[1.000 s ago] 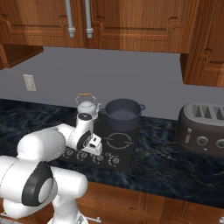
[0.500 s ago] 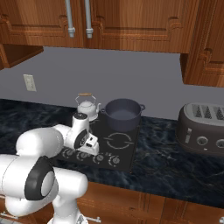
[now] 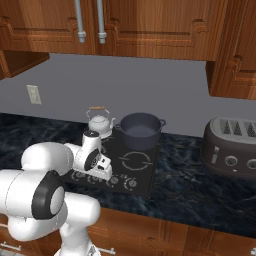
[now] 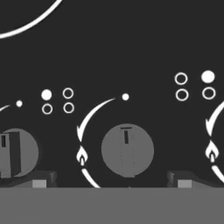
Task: Pick the kettle from the cabinet and place it on a stove burner. Then pick the pot from the counter and place it on another stove burner. Finally, turn both burners on.
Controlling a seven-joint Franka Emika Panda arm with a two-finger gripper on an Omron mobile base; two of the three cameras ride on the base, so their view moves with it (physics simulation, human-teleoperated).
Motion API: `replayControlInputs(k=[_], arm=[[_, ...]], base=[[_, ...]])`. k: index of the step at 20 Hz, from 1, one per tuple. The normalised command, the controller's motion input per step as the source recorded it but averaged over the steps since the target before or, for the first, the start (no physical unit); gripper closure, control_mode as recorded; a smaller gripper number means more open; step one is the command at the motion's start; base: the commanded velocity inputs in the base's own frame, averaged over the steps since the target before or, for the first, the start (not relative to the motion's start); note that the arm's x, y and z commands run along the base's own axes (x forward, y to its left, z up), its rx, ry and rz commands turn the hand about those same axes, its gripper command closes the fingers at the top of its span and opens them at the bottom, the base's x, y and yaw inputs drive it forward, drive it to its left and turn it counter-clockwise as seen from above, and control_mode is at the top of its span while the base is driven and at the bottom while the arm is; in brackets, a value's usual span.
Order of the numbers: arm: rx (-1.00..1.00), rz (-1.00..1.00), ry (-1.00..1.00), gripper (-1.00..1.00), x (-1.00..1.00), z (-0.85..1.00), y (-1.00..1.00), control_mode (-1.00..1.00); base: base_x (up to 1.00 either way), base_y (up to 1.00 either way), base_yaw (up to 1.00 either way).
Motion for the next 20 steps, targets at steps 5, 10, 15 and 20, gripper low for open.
replayControlInputs(k=[5,10,15,20], arm=[[0.0,0.0,-0.06,-1.0,-0.25,-0.1,0.0,-1.0],[0.0,0.0,-0.11,-1.0,0.0,-0.02,0.0,-1.0],[0.0,0.0,-0.09,-1.0,-0.01,-0.21,0.0,-1.0],[-0.02,0.0,-0.04,-1.0,-0.21,-0.48,0.0,-1.0]], base=[[0.0,0.0,0.0],[0.0,0.0,0.0],[0.0,0.0,0.0],[0.0,0.0,0.0]])
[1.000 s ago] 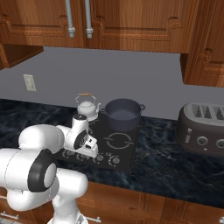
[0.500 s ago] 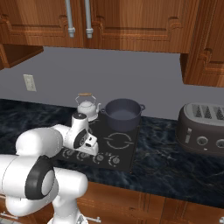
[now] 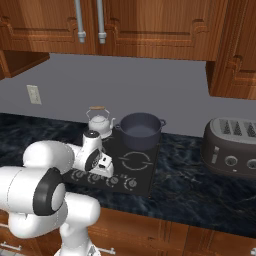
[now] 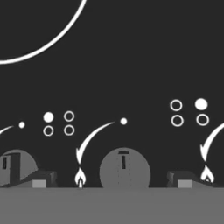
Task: Pick the kettle from the cabinet and place it on a stove burner. Then pick the pot from the counter and place it on another stove burner. Finally, turn both burners on.
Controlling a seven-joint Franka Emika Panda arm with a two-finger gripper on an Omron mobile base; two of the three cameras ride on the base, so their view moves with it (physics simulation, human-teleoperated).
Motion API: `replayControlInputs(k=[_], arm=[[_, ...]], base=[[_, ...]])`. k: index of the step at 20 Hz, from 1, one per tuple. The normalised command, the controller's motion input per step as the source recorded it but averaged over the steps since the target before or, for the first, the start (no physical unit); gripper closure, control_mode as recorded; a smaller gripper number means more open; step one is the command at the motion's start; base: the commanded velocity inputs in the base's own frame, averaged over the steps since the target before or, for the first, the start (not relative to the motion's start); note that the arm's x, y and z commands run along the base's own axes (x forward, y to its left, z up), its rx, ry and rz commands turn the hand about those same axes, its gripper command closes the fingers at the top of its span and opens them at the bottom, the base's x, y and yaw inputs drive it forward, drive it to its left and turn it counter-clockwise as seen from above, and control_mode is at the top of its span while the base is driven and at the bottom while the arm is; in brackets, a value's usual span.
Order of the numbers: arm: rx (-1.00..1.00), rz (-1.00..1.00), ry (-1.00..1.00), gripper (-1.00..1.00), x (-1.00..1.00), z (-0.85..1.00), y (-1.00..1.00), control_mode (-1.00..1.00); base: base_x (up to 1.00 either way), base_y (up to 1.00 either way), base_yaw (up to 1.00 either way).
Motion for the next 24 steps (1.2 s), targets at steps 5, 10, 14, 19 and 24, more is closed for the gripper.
replayControlInputs(k=[5,10,14,19,24], arm=[[-0.03,0.0,-0.05,-1.0,-0.26,-0.45,0.0,-1.0],[0.0,0.0,-0.07,-1.0,-0.23,-0.28,0.0,-1.0],[0.0,0.0,-0.07,1.0,-0.24,-0.31,0.0,-1.0],[0.0,0.0,-0.1,1.0,-0.44,-0.34,0.0,-1.0],[0.0,0.0,-0.07,1.0,-0.49,-0.34,0.0,-1.0]], base=[[0.0,0.0,0.0],[0.0,0.0,0.0],[0.0,0.0,0.0],[0.0,0.0,0.0],[0.0,0.0,0.0]])
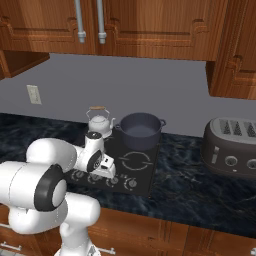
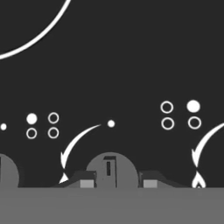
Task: Pick the kettle from the cabinet and place it on a stove burner. Then pick the pot from the counter and place it on another stove burner. Finally, turn both burners on.
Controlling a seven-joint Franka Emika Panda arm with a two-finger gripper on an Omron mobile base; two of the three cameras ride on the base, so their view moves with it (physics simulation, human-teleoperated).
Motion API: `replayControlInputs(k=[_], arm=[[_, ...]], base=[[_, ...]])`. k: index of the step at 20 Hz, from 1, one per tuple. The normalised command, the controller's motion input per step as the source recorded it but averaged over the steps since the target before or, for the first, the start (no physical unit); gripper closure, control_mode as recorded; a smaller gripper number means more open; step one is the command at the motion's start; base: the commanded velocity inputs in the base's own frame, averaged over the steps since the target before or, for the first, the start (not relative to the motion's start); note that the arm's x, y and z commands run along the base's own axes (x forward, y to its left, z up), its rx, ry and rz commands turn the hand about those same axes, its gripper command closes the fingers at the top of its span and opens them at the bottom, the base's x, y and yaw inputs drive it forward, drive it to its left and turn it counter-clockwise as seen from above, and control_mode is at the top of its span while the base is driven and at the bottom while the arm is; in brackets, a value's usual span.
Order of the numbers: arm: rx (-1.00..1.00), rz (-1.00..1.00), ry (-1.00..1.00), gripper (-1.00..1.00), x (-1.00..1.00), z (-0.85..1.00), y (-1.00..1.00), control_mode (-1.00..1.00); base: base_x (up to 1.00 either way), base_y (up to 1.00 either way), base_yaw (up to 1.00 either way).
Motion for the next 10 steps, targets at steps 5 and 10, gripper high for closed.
replayControlInputs(k=[5,10], arm=[[0.0,0.0,-0.02,1.0,-0.31,-0.32,0.02,-1.0],[-0.01,0.01,0.0,1.0,-0.22,-0.34,0.05,-1.0]], base=[[0.0,0.0,0.0],[0.0,0.0,0.0]])
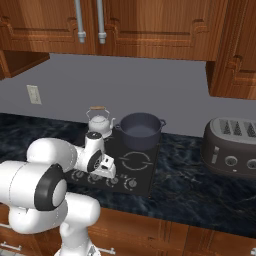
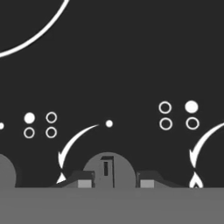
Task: Pick the kettle from the cabinet and place it on a stove burner. Then pick the pot from the counter and place it on another stove burner. Finally, turn both burners on.
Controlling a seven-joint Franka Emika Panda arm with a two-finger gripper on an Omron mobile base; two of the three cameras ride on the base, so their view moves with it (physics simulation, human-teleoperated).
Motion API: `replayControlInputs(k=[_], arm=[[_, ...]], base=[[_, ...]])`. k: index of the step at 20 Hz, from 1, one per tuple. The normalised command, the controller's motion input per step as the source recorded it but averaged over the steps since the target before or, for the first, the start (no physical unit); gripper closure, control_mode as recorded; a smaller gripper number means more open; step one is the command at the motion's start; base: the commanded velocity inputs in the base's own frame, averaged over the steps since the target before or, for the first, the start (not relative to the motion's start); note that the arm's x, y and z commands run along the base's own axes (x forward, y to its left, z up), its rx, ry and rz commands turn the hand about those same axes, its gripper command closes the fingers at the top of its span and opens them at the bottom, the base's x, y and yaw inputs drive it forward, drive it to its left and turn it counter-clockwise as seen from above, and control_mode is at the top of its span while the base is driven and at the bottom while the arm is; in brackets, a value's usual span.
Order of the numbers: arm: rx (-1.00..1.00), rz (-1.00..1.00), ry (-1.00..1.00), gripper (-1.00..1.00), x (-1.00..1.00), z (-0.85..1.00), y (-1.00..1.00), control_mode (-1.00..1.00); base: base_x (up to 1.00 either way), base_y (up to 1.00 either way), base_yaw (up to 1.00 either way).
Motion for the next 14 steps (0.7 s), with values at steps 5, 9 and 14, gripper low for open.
replayControlInputs(k=[5,9,14], arm=[[0.0,0.07,-0.05,1.0,-0.23,-0.34,0.07,-1.0],[0.0,0.1,-0.07,1.0,-0.26,-0.33,0.09,-1.0],[0.0,0.12,-0.08,1.0,-0.28,-0.43,0.13,-1.0]], base=[[0.0,0.0,0.0],[0.0,0.0,0.0],[0.0,0.0,0.0]])
